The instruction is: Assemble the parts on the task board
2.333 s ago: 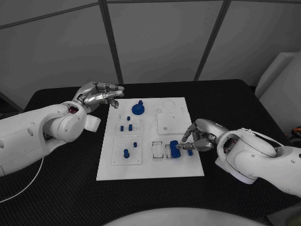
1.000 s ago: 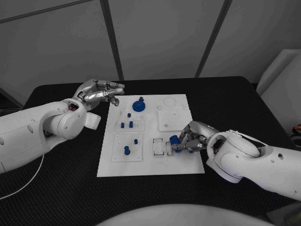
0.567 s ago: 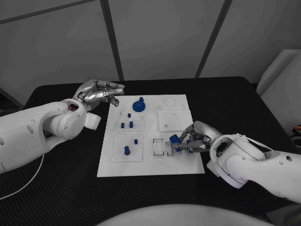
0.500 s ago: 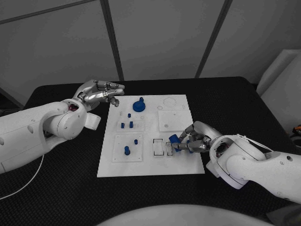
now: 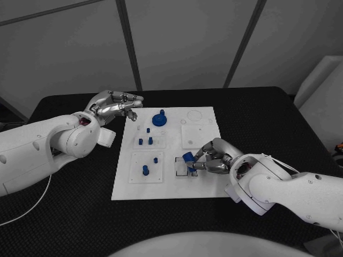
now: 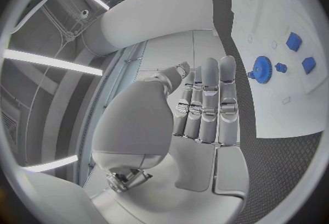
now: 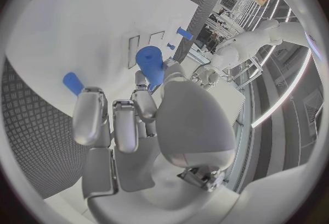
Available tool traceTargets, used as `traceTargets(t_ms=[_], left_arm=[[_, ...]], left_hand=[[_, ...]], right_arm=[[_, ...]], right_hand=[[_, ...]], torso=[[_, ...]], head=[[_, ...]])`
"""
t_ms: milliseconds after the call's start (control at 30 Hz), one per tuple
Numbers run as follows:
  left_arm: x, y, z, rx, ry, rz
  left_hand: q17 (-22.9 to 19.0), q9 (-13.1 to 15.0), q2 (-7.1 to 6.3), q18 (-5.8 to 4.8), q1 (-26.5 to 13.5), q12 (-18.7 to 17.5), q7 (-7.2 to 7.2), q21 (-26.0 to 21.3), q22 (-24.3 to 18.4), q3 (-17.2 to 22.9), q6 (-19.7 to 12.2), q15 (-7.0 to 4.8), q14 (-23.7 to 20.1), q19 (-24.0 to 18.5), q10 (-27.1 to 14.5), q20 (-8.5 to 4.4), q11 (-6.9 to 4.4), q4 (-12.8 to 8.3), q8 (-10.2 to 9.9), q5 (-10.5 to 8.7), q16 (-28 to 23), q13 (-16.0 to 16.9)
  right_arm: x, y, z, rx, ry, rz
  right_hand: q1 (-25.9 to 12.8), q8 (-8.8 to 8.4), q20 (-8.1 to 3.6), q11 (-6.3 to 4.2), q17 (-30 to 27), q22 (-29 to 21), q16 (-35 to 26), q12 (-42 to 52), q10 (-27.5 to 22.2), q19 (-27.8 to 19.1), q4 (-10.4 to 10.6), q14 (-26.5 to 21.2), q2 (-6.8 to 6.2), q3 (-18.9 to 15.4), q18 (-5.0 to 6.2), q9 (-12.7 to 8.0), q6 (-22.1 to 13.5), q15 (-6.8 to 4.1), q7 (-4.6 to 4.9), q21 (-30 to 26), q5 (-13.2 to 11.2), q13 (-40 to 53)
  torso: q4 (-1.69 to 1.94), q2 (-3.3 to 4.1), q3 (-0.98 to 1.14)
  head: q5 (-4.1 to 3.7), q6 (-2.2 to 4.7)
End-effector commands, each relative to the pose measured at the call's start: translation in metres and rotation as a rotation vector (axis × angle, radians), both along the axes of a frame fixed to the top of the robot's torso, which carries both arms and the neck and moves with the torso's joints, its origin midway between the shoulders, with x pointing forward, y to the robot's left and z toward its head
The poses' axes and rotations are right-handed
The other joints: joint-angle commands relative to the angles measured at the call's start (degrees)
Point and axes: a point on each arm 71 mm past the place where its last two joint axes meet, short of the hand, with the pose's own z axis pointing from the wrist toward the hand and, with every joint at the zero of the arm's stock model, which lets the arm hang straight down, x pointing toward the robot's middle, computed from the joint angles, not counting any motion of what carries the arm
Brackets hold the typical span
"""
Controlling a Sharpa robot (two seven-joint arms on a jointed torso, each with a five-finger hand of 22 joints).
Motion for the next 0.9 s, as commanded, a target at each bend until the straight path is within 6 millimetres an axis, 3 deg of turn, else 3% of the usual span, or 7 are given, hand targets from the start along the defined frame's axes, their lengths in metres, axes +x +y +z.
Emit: traceTargets(t_ms=[33, 567, 733, 767, 900], left_arm=[[-0.0004, -0.0022, 0.001, -0.01, 0.001, -0.014], [-0.0004, -0.0014, 0.0009, -0.009, 0.001, -0.013], [-0.0006, -0.001, 0.001, -0.009, 0.002, -0.013], [-0.0006, -0.001, 0.001, -0.009, 0.002, -0.013], [-0.0006, -0.0005, 0.001, -0.008, 0.002, -0.011]], left_hand=[[-0.05, -0.08, 0.27, -0.97, -0.53, 0.22, 0.18, -0.2, -0.06, 0.07, -0.09, 0.43, 0.02, 0.13, -0.48, 0.22, 0.01, 0.35, -0.1, -0.04, -0.2, -0.08], [-0.09, -0.08, 0.3, -0.97, -0.6, 0.25, 0.18, -0.27, -0.12, 0.07, -0.11, 0.44, 0.0, 0.14, -0.53, 0.23, 0.01, 0.41, -0.11, -0.02, -0.22, -0.08], [-0.09, -0.08, 0.3, -0.97, -0.6, 0.25, 0.18, -0.27, -0.13, 0.07, -0.11, 0.44, 0.0, 0.14, -0.53, 0.23, 0.01, 0.42, -0.11, -0.02, -0.22, -0.08], [-0.09, -0.08, 0.3, -0.97, -0.6, 0.25, 0.18, -0.27, -0.13, 0.07, -0.11, 0.44, 0.0, 0.14, -0.53, 0.23, 0.01, 0.42, -0.11, -0.02, -0.22, -0.08], [-0.09, -0.08, 0.3, -0.97, -0.6, 0.25, 0.18, -0.27, -0.13, 0.07, -0.11, 0.44, 0.0, 0.14, -0.53, 0.23, 0.01, 0.42, -0.11, -0.02, -0.22, -0.08]], right_arm=[[0.0, 0.0075, -0.0029, 0.004, 0.04, 0.041], [0.0047, 0.0145, -0.0105, -0.052, 0.075, 0.068], [0.006, 0.0146, -0.0105, -0.058, 0.064, 0.063], [0.006, 0.0146, -0.0105, -0.059, 0.063, 0.063], [0.0068, 0.0149, -0.0103, -0.059, 0.054, 0.06]], right_hand=[[-0.45, 1.91, -0.13, -0.02, 8.57, 0.07, 0.37, 0.01, 0.4, 0.37, 0.26, 4.8, 0.09, -0.34, -0.74, 1.56, 1.98, -0.45, -1.48, 0.28, 0.07, 0.05], [-5.21, 4.42, -0.51, -0.54, 8.89, 0.52, 0.52, -0.31, 0.77, 0.26, 0.33, 4.8, -0.04, -3.49, -0.78, 3.5, 2.58, -0.87, -2.16, 0.6, -3.18, 0.48], [-9.03, 5.66, -0.6, -0.63, 8.85, 0.54, 0.47, -0.42, 0.94, 0.13, 0.41, 4.77, -0.16, -5.32, -0.77, 4.52, 2.24, -0.95, -2.31, 0.58, -13.05, 0.77], [-9.21, 5.71, -0.6, -0.63, 8.86, 0.54, 0.47, -0.43, 0.94, 0.13, 0.42, 4.77, -0.2, -5.37, -0.77, 4.56, 2.21, -0.96, -2.32, 0.59, -13.52, 0.78], [-12.23, 6.49, -0.62, -0.63, 8.75, 0.5, 0.37, -0.68, 0.9, 0.03, 0.6, 4.74, -1.75, -5.21, -0.74, 5.24, 1.7, -0.96, -2.33, 0.53, -19.97, 0.88]], torso=[[0.1, 0.01, -0.04], [0.01, 0.04, 0.02], [0.05, 0.02, 0.02], [0.05, 0.02, 0.02], [0.03, 0.02, 0.03]], head=[[0.11, -0.12], [0.5, -0.46], [0.63, -0.53], [0.63, -0.53], [0.72, -0.56]])
